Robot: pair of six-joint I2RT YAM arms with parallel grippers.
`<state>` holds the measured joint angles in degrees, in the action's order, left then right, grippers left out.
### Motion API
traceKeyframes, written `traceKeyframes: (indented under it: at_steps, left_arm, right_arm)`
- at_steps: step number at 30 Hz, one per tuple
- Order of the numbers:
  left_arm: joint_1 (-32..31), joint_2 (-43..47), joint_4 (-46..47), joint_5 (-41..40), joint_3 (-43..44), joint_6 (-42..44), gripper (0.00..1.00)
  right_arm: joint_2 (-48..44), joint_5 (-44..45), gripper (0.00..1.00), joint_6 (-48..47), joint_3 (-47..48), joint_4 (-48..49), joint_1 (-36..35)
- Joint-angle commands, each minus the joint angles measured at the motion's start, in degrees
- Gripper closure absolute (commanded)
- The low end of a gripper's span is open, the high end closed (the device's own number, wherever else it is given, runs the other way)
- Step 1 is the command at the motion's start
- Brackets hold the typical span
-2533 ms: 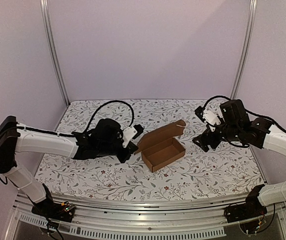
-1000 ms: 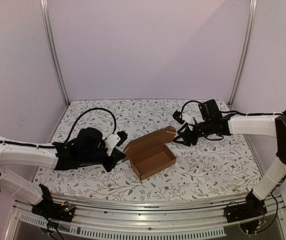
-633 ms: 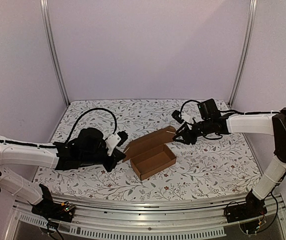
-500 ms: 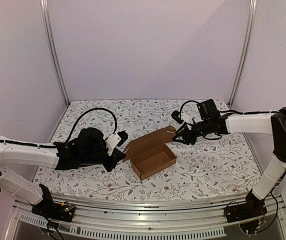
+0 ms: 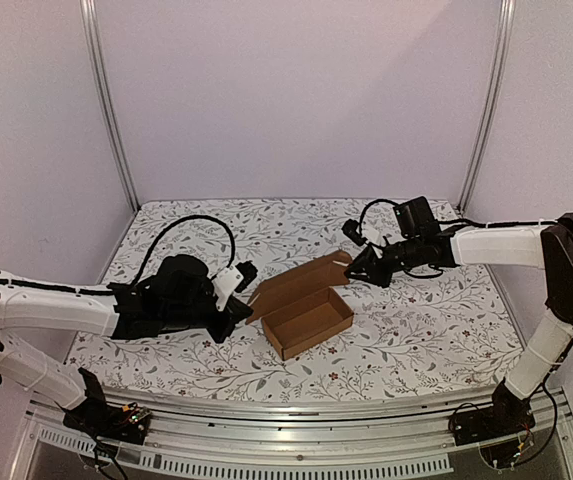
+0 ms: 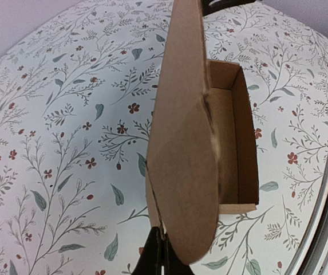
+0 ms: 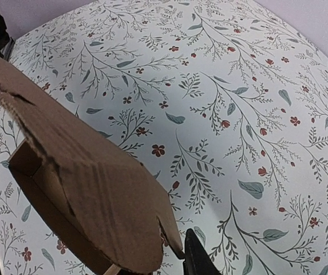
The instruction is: Fold the paper box
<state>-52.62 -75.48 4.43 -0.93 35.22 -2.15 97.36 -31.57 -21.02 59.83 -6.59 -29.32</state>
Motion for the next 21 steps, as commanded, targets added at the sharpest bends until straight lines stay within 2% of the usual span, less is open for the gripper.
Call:
traceKeyframes:
  at_steps: [1, 3, 5, 13, 21]
  left_arm:
    - [-0.55, -0.63, -1.53, -0.72, 1.0, -0.07, 1.0]
    - [-0.55, -0.57, -1.6, -0.88, 1.0, -0.17, 1.0]
    - [-0.55, -0.56, -1.66, -1.46, 1.12, -0.34, 1.0]
    - [-0.55, -0.76, -2.14, -4.02, 2.23, -2.19, 1.0]
    - [-0.55, -3.1, -4.16, -8.13, 5.38, -6.59, 1.0]
  right_arm:
    - [0.61, -0.86, 0.88, 0.49, 0.61, 0.72, 0.34]
    - [0.32, -0.86, 0.96, 0.6, 0.27, 0.79, 0.25]
    - [0.04, -0.63, 1.0, 0.77, -0.08, 0.97, 0.3]
    - [-4.17, 5.35, 1.0, 2.53, -4.62, 3.46, -2.7]
    - [-11.65, 19.53, 1.0, 7.53, -10.96, 6.01, -9.96]
